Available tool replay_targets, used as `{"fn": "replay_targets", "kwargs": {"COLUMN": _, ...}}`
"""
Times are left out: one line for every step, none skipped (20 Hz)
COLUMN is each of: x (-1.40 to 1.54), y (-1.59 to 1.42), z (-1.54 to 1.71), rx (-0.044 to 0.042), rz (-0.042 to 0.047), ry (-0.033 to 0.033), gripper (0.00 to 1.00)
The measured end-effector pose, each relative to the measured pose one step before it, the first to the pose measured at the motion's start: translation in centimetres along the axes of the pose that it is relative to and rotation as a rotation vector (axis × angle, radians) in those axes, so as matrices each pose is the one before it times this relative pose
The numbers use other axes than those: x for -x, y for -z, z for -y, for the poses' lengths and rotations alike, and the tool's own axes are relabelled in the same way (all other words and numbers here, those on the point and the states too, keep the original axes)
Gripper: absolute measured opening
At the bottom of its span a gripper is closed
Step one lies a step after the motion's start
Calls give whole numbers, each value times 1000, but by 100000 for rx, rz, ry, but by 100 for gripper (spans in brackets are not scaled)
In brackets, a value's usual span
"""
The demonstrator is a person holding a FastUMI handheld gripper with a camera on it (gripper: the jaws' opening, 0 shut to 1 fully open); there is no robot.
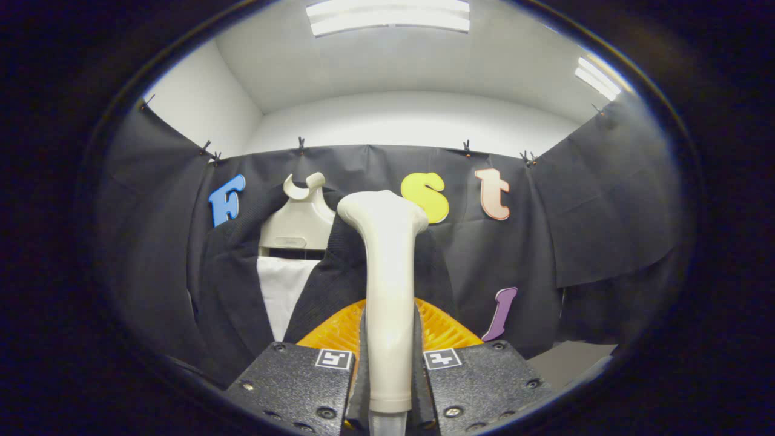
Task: Iron the clothes twice with a garment steamer, once on the left side and once on the right side.
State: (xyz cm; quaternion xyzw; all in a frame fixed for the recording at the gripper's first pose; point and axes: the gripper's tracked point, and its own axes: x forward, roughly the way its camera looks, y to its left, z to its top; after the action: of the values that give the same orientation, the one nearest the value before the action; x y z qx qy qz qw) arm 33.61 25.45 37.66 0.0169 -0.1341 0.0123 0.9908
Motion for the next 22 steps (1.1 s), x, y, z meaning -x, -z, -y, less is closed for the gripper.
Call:
{"fn": "replay_targets", "kwargs": {"x": -240, "y": 66, "z": -145, "rx": 366, "rz": 398, "ry": 1035, "gripper": 30}}
{"fn": "replay_targets", "kwargs": {"x": -187, "y": 116, "z": 174, "rx": 1313, "rz": 530, "ry": 1709, "gripper": 30}}
{"fn": "replay_targets", "kwargs": {"x": -33, "y": 313, "z": 100, "rx": 1361, "rz": 349, "ry": 1456, "gripper": 30}}
{"fn": "replay_targets", "kwargs": {"x": -37, "y": 330, "z": 12, "rx": 621, "rz": 63, "ry": 942, "gripper": 30}}
{"fn": "replay_targets", "kwargs": {"x": -89, "y": 529, "z": 125, "rx": 657, "rz": -222, "ry": 1100, "gripper": 30}}
{"fn": "replay_targets", "kwargs": {"x": -79, "y": 492, "z": 29, "rx": 998, "rz": -759, "ry": 149, "gripper": 30}}
{"fn": "replay_targets", "kwargs": {"x": 182, "y": 708, "z": 20, "rx": 671, "rz": -1186, "ry": -896, "gripper": 30}}
{"fn": "replay_targets", "kwargs": {"x": 228, "y": 721, "z": -60, "rx": 402, "rz": -1052, "ry": -1608, "gripper": 30}}
{"fn": "replay_targets", "kwargs": {"x": 1138, "y": 601, "z": -478, "rx": 485, "rz": -823, "ry": -1305, "gripper": 30}}
{"fn": "replay_targets", "kwargs": {"x": 937, "y": 371, "z": -409, "rx": 892, "rz": -261, "ry": -774, "gripper": 30}}
{"fn": "replay_targets", "kwargs": {"x": 562, "y": 52, "z": -274, "rx": 1417, "rz": -141, "ry": -613, "gripper": 30}}
{"fn": "replay_targets", "kwargs": {"x": 599, "y": 134, "z": -264, "rx": 1155, "rz": 184, "ry": -363, "gripper": 30}}
{"fn": "replay_targets", "kwargs": {"x": 504, "y": 235, "z": -122, "rx": 1080, "rz": 104, "ry": -318, "gripper": 30}}
{"fn": "replay_targets", "kwargs": {"x": 249, "y": 321, "z": -158, "rx": 1008, "rz": -396, "ry": -276, "gripper": 30}}
{"fn": "replay_targets", "kwargs": {"x": 450, "y": 497, "z": -50, "rx": 895, "rz": -763, "ry": -361, "gripper": 30}}
{"fn": "replay_targets", "kwargs": {"x": 386, "y": 634, "z": -141, "rx": 790, "rz": -1068, "ry": -235, "gripper": 30}}
{"fn": "replay_targets", "kwargs": {"x": 354, "y": 802, "z": -93, "rx": 778, "rz": -1591, "ry": -214, "gripper": 30}}
{"fn": "replay_targets", "kwargs": {"x": 215, "y": 639, "z": -146, "rx": 392, "rz": -1465, "ry": -464, "gripper": 30}}
{"fn": "replay_targets", "kwargs": {"x": 198, "y": 574, "z": -141, "rx": -28, "rz": -1262, "ry": -872, "gripper": 30}}
{"fn": "replay_targets", "kwargs": {"x": 55, "y": 633, "z": -62, "rx": 309, "rz": -1295, "ry": -107, "gripper": 30}}
{"fn": "replay_targets", "kwargs": {"x": 187, "y": 833, "z": 227, "rx": 1261, "rz": -1826, "ry": 242, "gripper": 30}}
{"fn": "replay_targets", "kwargs": {"x": 141, "y": 704, "z": -2, "rx": 551, "rz": -1433, "ry": -165, "gripper": 30}}
